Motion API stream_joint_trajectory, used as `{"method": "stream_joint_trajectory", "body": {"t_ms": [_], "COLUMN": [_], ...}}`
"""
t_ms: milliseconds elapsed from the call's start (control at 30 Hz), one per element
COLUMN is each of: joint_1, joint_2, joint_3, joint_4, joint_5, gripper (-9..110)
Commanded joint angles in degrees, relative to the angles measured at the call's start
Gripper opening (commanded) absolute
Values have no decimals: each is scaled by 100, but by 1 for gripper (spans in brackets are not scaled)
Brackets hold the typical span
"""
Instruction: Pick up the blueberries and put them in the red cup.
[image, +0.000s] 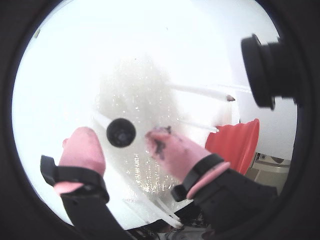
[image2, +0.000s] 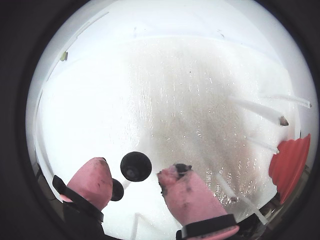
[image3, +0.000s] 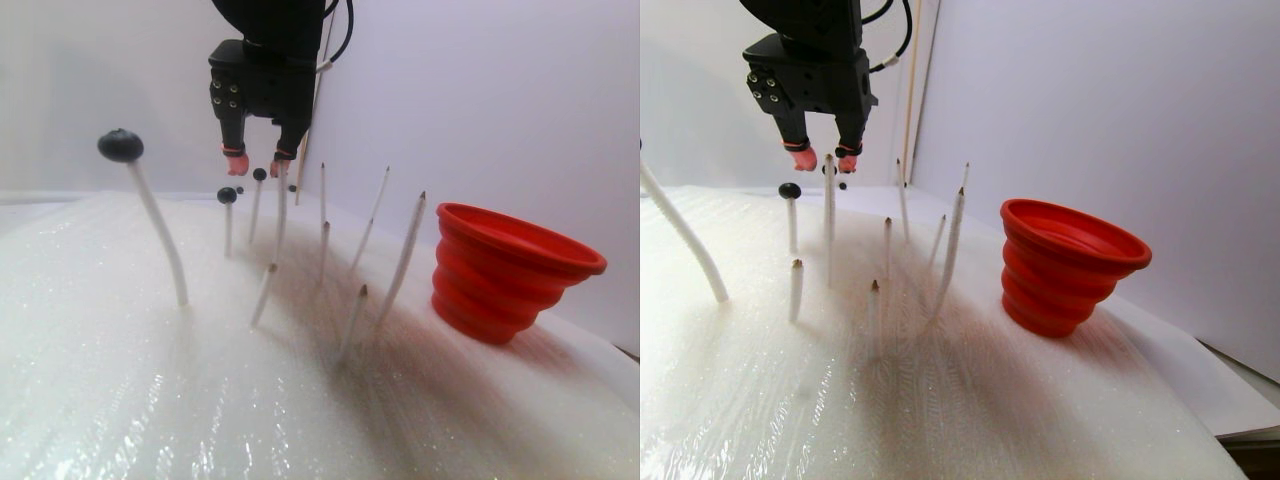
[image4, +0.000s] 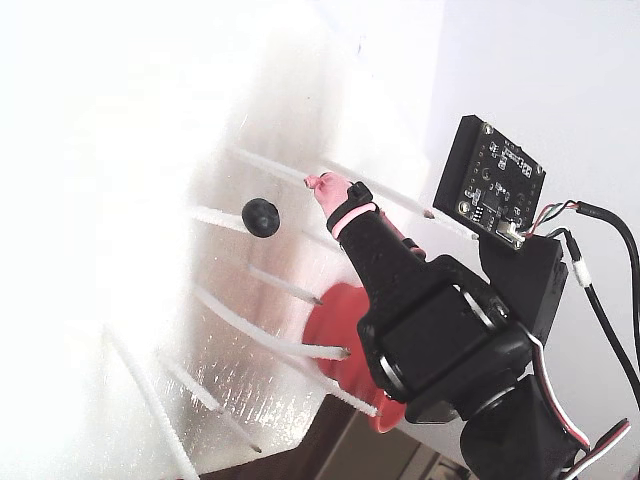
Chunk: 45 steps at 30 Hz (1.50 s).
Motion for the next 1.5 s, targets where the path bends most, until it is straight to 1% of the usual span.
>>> {"method": "stream_joint_trajectory", "body": {"t_ms": [0, 300, 400, 1100, 1467], "joint_1": [18, 53, 62, 105, 141], "joint_2": [62, -193, -246, -404, 79], "joint_3": [-483, -545, -554, -466, -255], "joint_4": [-167, -378, -404, -554, -369], "joint_5": [-35, 18, 44, 132, 35], "gripper": [18, 18, 15, 11, 10]}}
